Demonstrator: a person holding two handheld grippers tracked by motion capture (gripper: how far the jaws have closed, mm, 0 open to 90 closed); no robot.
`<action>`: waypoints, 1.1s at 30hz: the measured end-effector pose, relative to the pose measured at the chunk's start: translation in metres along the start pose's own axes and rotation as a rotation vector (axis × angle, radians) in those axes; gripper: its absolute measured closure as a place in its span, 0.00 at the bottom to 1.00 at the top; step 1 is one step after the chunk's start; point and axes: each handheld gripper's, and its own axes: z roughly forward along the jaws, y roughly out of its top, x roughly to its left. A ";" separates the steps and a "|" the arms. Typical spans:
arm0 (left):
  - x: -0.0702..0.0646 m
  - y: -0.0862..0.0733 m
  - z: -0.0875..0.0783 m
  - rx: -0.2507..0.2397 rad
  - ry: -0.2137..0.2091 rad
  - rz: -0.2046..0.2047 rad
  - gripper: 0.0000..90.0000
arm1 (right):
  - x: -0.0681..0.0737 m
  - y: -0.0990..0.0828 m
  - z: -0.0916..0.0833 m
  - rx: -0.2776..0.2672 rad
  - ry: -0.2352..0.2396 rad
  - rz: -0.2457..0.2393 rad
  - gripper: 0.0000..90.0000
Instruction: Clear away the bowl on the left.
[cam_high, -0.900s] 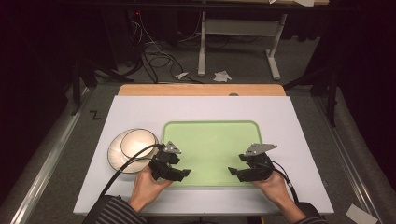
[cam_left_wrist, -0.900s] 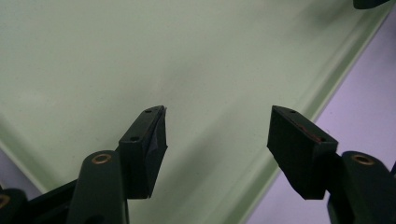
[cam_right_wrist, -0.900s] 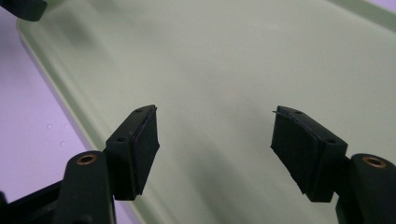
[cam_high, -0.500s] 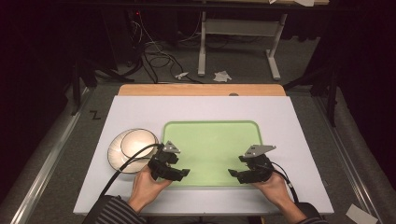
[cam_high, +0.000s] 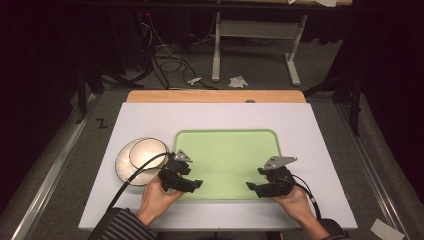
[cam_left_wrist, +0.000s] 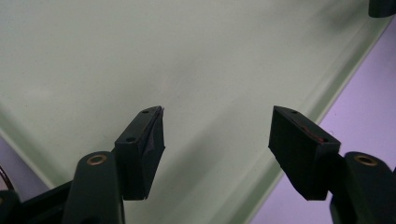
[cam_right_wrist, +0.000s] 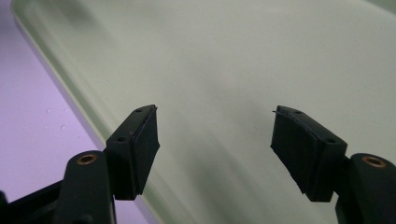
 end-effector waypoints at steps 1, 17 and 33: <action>0.000 0.000 0.001 -0.004 0.001 -0.007 0.40 | 0.001 0.000 -0.001 0.003 -0.001 0.003 0.37; 0.008 0.003 -0.009 -0.024 0.044 -0.016 0.41 | 0.012 -0.001 -0.006 -0.017 0.009 -0.009 0.38; 0.010 0.004 -0.021 -0.055 0.041 -0.034 0.42 | 0.010 -0.001 -0.003 0.006 0.011 -0.021 0.38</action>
